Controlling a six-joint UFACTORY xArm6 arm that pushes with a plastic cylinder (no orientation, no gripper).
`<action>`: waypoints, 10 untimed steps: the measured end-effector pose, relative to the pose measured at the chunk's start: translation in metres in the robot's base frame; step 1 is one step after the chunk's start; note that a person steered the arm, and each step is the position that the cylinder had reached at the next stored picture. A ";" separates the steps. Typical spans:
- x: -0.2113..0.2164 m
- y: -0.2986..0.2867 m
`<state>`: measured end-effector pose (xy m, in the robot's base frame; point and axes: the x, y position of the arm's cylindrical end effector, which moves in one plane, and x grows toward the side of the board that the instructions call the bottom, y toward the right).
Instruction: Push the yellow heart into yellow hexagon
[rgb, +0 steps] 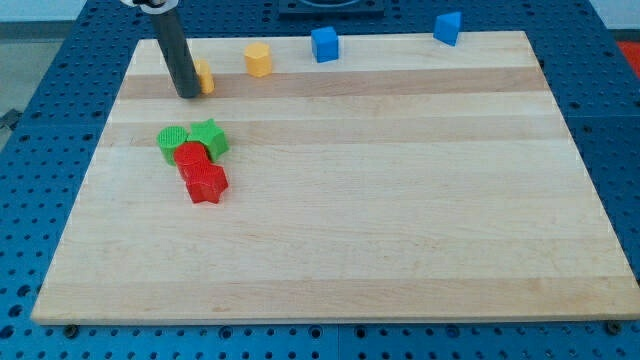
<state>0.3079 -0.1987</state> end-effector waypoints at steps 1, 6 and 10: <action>0.000 0.000; -0.024 -0.048; -0.037 -0.001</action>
<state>0.2705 -0.1993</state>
